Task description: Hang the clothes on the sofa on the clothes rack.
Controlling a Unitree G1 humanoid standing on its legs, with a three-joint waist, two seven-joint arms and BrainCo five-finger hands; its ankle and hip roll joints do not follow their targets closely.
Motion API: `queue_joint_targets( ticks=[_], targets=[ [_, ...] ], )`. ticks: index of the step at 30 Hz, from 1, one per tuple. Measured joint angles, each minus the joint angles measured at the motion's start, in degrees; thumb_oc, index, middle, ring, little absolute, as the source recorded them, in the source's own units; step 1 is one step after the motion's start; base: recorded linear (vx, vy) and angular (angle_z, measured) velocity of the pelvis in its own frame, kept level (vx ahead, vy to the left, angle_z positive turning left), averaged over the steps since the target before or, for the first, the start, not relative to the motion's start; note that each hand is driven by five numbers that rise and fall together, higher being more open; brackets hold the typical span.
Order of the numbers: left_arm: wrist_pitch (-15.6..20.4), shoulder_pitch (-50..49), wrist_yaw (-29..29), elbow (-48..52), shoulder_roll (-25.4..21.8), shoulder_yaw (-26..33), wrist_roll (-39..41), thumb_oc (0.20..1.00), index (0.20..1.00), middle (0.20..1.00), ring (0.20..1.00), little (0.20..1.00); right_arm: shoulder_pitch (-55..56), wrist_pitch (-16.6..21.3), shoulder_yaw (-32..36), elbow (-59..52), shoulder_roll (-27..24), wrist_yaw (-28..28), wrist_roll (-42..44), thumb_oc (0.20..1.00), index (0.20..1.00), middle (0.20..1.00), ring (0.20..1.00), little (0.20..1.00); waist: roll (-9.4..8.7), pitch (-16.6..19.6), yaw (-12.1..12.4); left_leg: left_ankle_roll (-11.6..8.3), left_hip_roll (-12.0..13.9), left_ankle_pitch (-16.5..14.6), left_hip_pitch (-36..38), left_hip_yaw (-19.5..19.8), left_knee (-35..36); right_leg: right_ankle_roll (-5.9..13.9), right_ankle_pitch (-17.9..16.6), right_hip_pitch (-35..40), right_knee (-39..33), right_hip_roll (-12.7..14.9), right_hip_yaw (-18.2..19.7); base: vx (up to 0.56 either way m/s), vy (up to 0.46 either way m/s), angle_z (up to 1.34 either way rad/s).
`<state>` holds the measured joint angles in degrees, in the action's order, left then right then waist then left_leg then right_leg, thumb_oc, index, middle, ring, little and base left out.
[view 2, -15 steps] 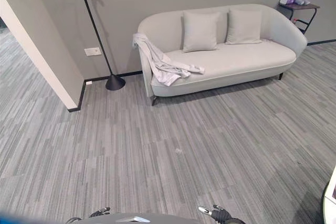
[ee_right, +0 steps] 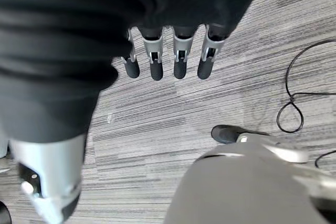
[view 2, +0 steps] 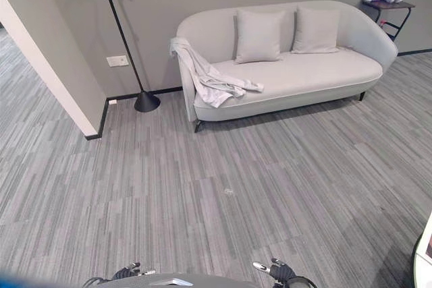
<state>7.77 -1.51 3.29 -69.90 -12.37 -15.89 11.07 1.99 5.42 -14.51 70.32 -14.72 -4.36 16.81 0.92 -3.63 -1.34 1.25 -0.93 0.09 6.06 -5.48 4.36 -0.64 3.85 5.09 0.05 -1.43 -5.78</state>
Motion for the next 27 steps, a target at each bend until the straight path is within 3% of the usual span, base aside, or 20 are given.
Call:
queue_joint_targets(
  ticks=[6,8,10,11,12,14,15,16,17,19,20,22,24,25,26,27],
  targets=[
    [1.0,1.9,-0.3,-1.7,0.0,0.0,0.0,1.0,1.0,1.0,1.0,1.0,-0.9,-0.1,0.0,0.3,0.0,-0.1,-0.1,1.0,1.0,1.0,1.0,1.0,0.02,-0.7,0.0,0.96,-0.9,-0.2,-0.9,-0.6,0.8,0.62,-0.4,-2.2,0.5,0.4,1.7,0.04,0.162,-0.14],
    [0.9,2.3,-0.2,-2.8,0.0,0.0,0.0,1.0,1.0,1.0,1.0,1.0,-2.2,-0.1,0.3,0.2,-0.6,0.0,-0.1,1.0,1.0,1.0,1.0,1.0,0.66,-1.6,0.0,2.25,-1.3,-0.7,-1.1,-0.5,1.0,2.4,1.1,-5.6,7.2,0.8,2.3,0.04,0.175,-0.23],
    [0.9,3.5,-0.2,-2.9,-0.1,-0.1,0.0,1.0,1.0,1.0,1.0,1.0,-4.0,-0.1,0.1,0.2,-1.4,-0.1,-0.1,1.0,1.0,1.0,1.0,1.0,1.99,-3.7,0.1,3.1,-1.0,-0.8,-0.9,-0.7,1.2,4.64,2.4,-11.9,20.1,1.3,2.0,0.13,0.087,-0.06],
    [0.8,4.5,-0.3,-2.8,-0.4,-0.1,0.1,1.0,1.0,1.0,1.0,1.0,-3.8,-0.1,0.2,0.1,-1.3,-0.1,0.0,1.0,1.0,1.0,1.0,1.0,1.49,-4.2,-0.7,3.74,-2.0,-1.2,0.1,0.6,1.0,5.77,4.6,-17.7,32.2,4.0,1.6,0.18,0.047,0.35],
    [0.9,4.9,-0.4,-2.7,-0.5,-0.1,0.1,1.0,1.0,1.0,1.0,1.0,-3.2,-0.2,0.1,0.1,-1.2,-0.3,0.0,1.0,1.0,1.0,1.0,1.0,0.72,-4.1,-1.0,4.07,-3.2,-1.5,0.9,1.2,1.2,6.06,5.1,-19.2,33.6,6.0,2.5,0.21,0.007,0.47],
    [0.9,4.6,-0.4,-2.1,-0.5,-0.3,0.3,1.0,1.0,1.0,1.0,1.0,-2.8,-0.1,0.1,0.1,-1.0,-0.5,0.1,1.0,1.0,1.0,1.0,1.0,-0.18,-3.9,-0.7,4.63,-4.5,-2.0,1.4,1.1,1.3,6.32,4.8,-21.5,31.6,8.6,4.1,0.15,-0.022,0.12],
    [0.9,4.5,-0.4,-1.7,-0.3,-0.8,1.4,1.0,1.0,1.0,1.0,1.0,-3.1,-0.1,0.1,0.1,-1.0,-0.5,0.1,1.0,1.0,1.0,1.0,1.0,-0.66,-3.8,-0.6,4.73,-4.9,-2.3,1.3,1.2,1.3,6.46,4.1,-22.9,27.1,9.4,5.3,0.29,-0.071,0.14],
    [0.9,4.6,-0.3,-1.2,-0.2,-0.8,2.3,1.0,1.0,1.0,1.0,1.0,-3.0,0.0,0.3,-0.1,-0.8,-0.6,0.2,1.0,1.0,1.0,1.0,1.0,-1.19,-3.6,-1.3,4.6,-4.9,-2.7,1.8,1.8,1.2,7.27,2.0,-23.8,20.5,9.7,6.0,0.54,-0.118,0.31],
    [0.8,4.8,-0.5,-1.0,-0.4,-1.2,2.3,1.0,1.0,1.0,1.0,1.0,-3.2,0.0,0.0,-0.3,-0.5,-0.8,0.5,1.0,1.0,1.0,1.0,1.0,-1.59,-3.8,-2.8,4.38,-4.3,-3.9,2.1,3.8,0.5,9.9,-1.4,-22.5,6.0,9.0,6.2,0.59,-0.137,0.38],
    [0.9,5.8,-0.5,-1.4,-0.5,-1.1,2.3,1.0,1.0,1.0,1.0,1.0,-2.8,-0.1,0.2,-0.3,0.2,-0.8,1.1,1.0,1.0,1.0,1.0,1.0,-3.03,-4.0,-3.3,3.91,-4.3,-5.5,3.8,4.2,0.9,9.58,-6.6,-22.9,-2.6,8.2,5.4,0.47,-0.136,0.15],
    [0.9,5.8,-0.6,-1.3,-0.5,-0.9,2.3,1.0,1.0,1.0,1.0,1.0,-2.7,-0.2,0.3,-0.3,0.4,-0.8,1.1,1.0,1.0,1.0,1.0,1.0,-3.52,-4.0,-3.5,3.82,-4.3,-6.5,4.7,4.4,0.7,9.48,-7.7,-22.9,-5.1,8.1,4.1,0.29,-0.104,0.04],
    [0.9,5.4,-0.5,-0.4,-0.1,-0.9,2.3,1.0,1.0,1.0,1.0,1.0,-2.0,-0.2,0.8,-0.1,0.5,-0.8,1.1,1.0,1.0,1.0,1.0,1.0,-4.45,-3.8,-4.4,3.27,-3.9,-9.2,6.9,5.4,0.0,9.32,-8.3,-22.9,-5.4,8.6,-1.8,0.28,-0.125,0.29],
    [1.0,3.9,-0.4,0.3,0.2,-0.9,2.3,1.0,1.0,1.0,1.0,1.0,-0.6,-0.2,1.2,-0.1,-0.1,-0.9,1.1,1.0,1.0,1.0,1.0,1.0,-3.93,-2.5,-5.7,1.74,-1.7,-12.1,10.8,7.5,1.2,8.15,-9.9,-22.7,-0.2,8.2,-4.4,0.55,-0.292,0.54],
    [0.9,3.0,-0.5,-0.1,1.2,-1.5,2.3,1.0,1.0,1.0,1.0,1.0,-0.4,-0.2,1.3,1.1,-0.7,-0.9,1.1,1.0,1.0,1.0,1.0,1.0,-1.23,-1.1,-6.6,0.43,1.9,-13.7,11.8,8.4,1.2,6.19,-11.4,-22.8,3.3,6.0,-6.5,0.56,-0.303,0.7],
    [0.9,2.2,-0.4,-0.5,1.5,-2.5,2.3,1.0,1.0,1.0,1.0,1.0,0.3,-0.2,1.6,2.4,-1.0,-0.9,1.1,1.0,1.0,1.0,1.0,1.0,0.8,0.4,-7.1,-0.59,4.4,-13.8,12.6,9.6,0.5,5.56,-11.2,-22.3,4.8,4.2,-7.6,0.46,-0.245,0.74],
    [1.0,1.6,-0.1,-1.3,1.4,-2.6,2.3,1.0,1.0,1.0,1.0,1.0,0.9,-0.8,1.6,2.5,-1.0,-0.9,1.1,1.0,1.0,1.0,1.0,1.0,0.96,1.1,-6.6,-2.82,5.8,-13.1,12.5,9.3,-2.8,2.35,-12.4,-20.7,4.9,2.6,-6.7,0.41,-0.226,0.49]
  ],
)
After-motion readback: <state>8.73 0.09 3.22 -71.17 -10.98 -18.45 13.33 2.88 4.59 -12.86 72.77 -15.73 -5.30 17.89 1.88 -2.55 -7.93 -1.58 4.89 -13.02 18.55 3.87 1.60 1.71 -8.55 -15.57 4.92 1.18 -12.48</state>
